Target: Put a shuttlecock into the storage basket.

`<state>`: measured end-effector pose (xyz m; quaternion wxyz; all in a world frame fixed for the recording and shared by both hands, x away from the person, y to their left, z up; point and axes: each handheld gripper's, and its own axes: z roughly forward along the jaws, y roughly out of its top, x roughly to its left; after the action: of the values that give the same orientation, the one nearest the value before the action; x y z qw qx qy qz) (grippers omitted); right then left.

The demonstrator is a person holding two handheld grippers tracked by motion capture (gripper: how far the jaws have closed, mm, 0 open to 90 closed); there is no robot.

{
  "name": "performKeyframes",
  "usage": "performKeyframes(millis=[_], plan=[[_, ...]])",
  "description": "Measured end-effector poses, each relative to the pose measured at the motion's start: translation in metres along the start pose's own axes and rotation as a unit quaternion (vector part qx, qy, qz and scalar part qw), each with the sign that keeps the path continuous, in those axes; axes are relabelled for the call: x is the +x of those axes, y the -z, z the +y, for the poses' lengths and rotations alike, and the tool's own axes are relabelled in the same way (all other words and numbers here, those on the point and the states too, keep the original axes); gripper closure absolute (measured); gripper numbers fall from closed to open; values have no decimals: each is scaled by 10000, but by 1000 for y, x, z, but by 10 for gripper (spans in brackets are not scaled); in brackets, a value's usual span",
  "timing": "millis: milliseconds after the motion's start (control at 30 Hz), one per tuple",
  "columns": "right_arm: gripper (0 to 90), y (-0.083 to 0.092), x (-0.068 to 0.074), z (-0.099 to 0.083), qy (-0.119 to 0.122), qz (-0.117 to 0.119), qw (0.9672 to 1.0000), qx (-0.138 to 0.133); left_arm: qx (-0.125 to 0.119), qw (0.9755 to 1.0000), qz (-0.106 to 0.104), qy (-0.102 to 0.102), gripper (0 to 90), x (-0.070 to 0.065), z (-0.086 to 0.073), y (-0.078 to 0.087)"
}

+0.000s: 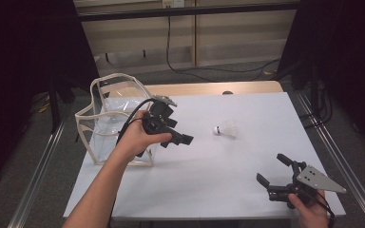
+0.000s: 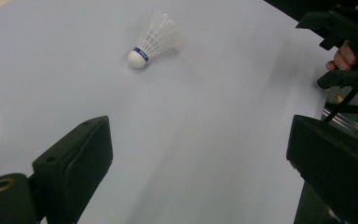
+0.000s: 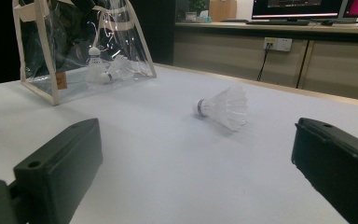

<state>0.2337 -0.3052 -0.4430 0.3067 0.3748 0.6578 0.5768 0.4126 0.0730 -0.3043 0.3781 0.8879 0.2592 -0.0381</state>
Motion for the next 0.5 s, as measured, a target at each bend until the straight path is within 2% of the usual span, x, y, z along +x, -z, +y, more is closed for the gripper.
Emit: performKeyframes(millis=[500], plan=[[14, 0, 0, 0, -6, 8, 10000, -7, -54, 10000, -19, -57, 68, 1, -10, -18]])
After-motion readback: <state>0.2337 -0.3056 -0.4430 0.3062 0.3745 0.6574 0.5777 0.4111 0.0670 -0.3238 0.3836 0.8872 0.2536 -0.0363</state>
